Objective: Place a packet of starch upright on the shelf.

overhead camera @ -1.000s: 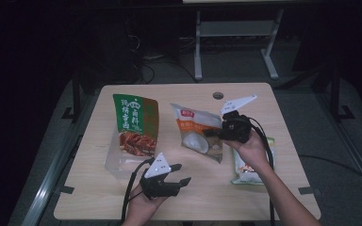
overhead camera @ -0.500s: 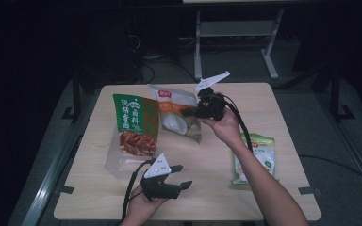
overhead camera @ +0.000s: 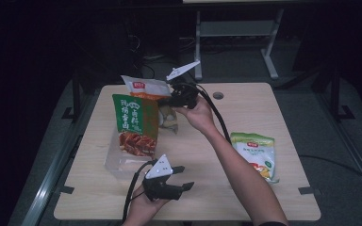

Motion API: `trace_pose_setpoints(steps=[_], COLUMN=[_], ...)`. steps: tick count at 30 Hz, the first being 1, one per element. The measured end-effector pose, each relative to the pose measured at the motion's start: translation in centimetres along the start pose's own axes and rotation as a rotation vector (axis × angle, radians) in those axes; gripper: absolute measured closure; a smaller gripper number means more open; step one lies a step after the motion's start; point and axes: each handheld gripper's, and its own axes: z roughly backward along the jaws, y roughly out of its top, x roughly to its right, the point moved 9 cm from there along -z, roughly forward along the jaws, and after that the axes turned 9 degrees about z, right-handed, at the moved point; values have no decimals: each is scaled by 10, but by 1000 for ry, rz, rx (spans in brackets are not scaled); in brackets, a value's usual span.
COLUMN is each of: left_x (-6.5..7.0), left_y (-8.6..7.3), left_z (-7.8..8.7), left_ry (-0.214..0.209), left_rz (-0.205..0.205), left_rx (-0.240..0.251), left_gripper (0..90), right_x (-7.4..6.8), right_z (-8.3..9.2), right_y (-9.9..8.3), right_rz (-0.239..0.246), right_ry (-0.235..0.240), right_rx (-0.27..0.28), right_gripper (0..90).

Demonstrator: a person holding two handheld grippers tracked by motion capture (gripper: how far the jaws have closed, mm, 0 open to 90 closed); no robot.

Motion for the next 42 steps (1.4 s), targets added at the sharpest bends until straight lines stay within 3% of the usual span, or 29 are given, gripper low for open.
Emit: trace_pose_setpoints(steps=[17, 23, 34, 42], left_x=[1, -1, -2, -3], left_y=[1, 1, 2, 2], left_z=[3, 4, 6, 8], left_ry=[0, -3, 2, 5], left_rz=[-13, -10, -15, -15], left_rx=[10, 7, 14, 16], left_gripper=[352, 344, 344, 344], right_x=[0, 2, 6, 7], right_z=[-61, -81, -100, -111], right_y=[15, 11, -2, -15], right_rz=[9, 2, -2, -44], right_ry=[43, 50, 61, 83], right_rx=[8, 12, -7, 11], right_gripper=[900, 900, 900, 900])
